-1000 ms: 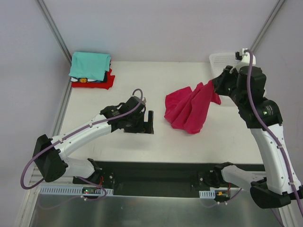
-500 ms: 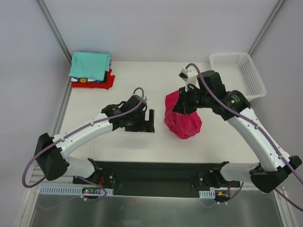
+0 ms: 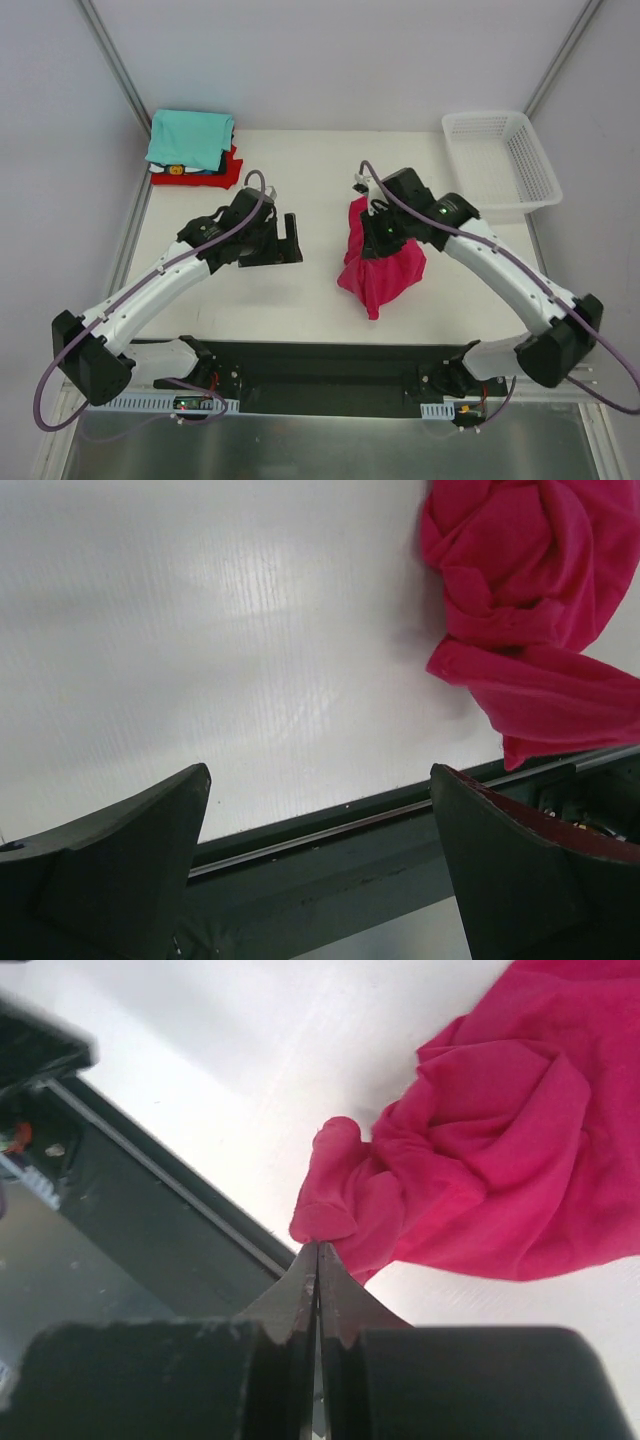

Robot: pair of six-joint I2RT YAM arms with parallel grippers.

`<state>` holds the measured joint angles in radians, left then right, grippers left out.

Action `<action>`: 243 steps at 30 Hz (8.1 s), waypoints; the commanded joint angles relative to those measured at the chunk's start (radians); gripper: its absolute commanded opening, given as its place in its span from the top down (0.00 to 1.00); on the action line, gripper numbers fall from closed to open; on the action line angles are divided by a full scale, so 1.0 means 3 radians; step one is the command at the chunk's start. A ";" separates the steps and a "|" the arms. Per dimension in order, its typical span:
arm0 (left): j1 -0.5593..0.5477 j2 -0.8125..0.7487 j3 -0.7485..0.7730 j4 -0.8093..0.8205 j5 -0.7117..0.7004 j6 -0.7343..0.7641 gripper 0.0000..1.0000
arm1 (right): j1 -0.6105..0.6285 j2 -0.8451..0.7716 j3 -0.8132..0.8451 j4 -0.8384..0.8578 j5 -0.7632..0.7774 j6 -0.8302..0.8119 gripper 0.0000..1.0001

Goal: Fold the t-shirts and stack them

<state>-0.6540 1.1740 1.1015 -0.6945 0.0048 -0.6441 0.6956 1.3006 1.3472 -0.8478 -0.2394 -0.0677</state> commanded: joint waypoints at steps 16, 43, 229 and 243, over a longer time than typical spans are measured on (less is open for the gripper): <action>0.0160 -0.0114 -0.0179 -0.0185 0.0030 0.0183 0.08 | -0.0258 0.1158 0.0174 0.0336 -0.0143 -0.0030 0.32; 0.0462 -0.0170 -0.0143 -0.0364 0.0168 0.0245 0.08 | 0.0688 -0.1140 -0.1877 0.0320 0.1131 0.1724 0.28; 0.0380 -0.0436 -0.0624 0.0060 0.0454 0.0051 0.09 | -0.2600 0.0379 0.2263 0.3456 -0.2020 0.4092 0.99; 0.0380 -0.0416 -0.0614 0.0065 0.0470 0.0015 0.09 | -0.1844 0.0774 0.2940 0.3266 -0.2311 0.3969 0.99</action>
<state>-0.5308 1.0595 0.9176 -0.6842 0.1310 -0.6365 0.0738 1.5818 2.2013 0.0826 -0.8806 1.1168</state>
